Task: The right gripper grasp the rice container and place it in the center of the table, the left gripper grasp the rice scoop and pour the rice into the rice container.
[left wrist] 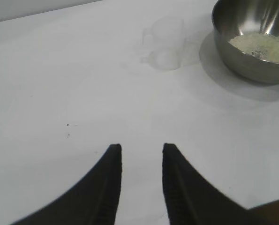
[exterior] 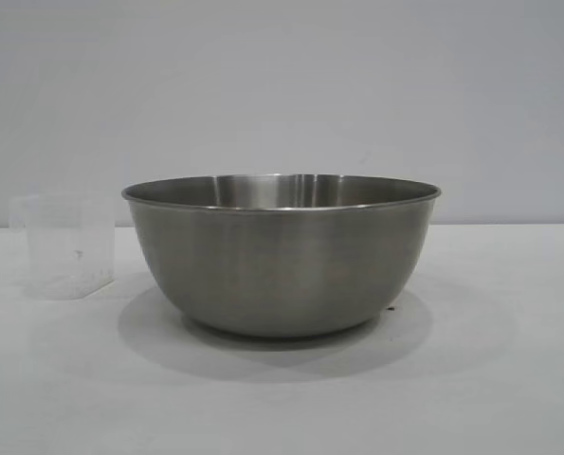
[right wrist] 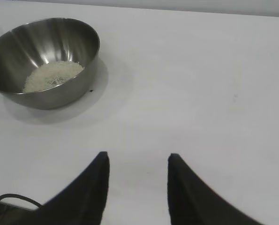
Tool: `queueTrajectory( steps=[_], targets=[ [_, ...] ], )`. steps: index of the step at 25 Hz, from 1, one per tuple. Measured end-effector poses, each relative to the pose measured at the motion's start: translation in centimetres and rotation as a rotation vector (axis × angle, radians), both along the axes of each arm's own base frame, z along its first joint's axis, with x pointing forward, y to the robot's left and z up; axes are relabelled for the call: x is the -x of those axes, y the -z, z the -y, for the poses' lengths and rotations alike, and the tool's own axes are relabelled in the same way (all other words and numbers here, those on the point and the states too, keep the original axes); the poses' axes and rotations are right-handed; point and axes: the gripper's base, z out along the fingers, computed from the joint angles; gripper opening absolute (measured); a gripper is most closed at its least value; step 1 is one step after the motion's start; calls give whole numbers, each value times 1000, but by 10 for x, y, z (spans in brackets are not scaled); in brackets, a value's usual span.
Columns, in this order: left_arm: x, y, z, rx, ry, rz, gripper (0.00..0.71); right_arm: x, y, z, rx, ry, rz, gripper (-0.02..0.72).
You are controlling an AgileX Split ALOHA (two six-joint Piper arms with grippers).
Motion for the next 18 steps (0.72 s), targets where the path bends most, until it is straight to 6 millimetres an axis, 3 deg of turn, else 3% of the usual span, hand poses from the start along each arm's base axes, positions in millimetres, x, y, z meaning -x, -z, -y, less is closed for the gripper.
queueTrajectory(
  steps=[18],
  targets=[
    [0,0,1,16,8,0,161,4,0,-6,68,-145,41,274]
  ],
)
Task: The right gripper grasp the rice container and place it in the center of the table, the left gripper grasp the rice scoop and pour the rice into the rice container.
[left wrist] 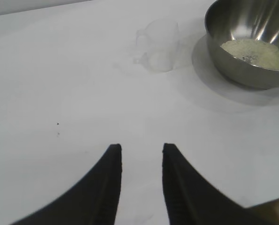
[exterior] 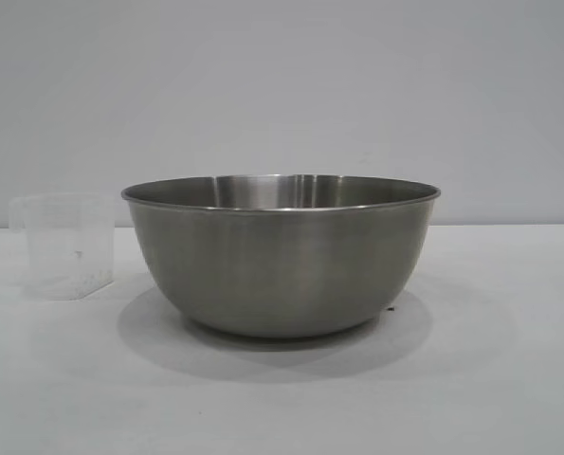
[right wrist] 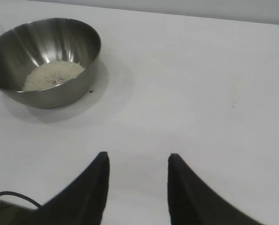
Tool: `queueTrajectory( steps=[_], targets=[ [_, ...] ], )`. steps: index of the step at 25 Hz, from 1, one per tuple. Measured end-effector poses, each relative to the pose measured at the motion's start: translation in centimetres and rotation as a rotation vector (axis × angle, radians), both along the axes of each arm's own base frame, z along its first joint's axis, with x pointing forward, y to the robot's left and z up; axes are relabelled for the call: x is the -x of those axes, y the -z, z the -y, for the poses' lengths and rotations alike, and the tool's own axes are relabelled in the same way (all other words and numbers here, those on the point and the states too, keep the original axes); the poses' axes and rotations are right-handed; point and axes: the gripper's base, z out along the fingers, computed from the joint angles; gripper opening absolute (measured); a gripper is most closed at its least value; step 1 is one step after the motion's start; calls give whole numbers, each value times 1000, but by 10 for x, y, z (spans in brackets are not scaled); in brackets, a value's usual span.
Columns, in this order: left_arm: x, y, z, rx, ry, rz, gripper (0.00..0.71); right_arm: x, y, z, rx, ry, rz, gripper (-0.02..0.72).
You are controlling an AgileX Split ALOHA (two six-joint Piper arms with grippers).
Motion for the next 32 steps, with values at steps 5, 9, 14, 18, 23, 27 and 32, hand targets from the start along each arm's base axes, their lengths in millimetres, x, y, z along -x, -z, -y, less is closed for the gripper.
queueTrajectory(
  steps=[5,9,14,18,23,27,32],
  targets=[
    [0,0,0,1,1,-2,161,0,0,0,0,-3,0,274],
    [0,1,0,1,1,-2,161,0,0,0,-2,-4,-1,274],
    [0,1,0,1,1,-4,161,0,0,0,-1,-4,1,274],
    [-1,2,0,1,1,-6,161,0,0,0,-1,-4,1,274],
    [-1,2,0,1,-15,-7,161,0,0,-1,-1,51,1,274],
    [-1,2,1,1,-95,-7,161,0,0,-3,-3,221,1,274],
    [-1,2,1,1,-105,-7,161,0,0,-3,-3,278,1,274]
  ],
)
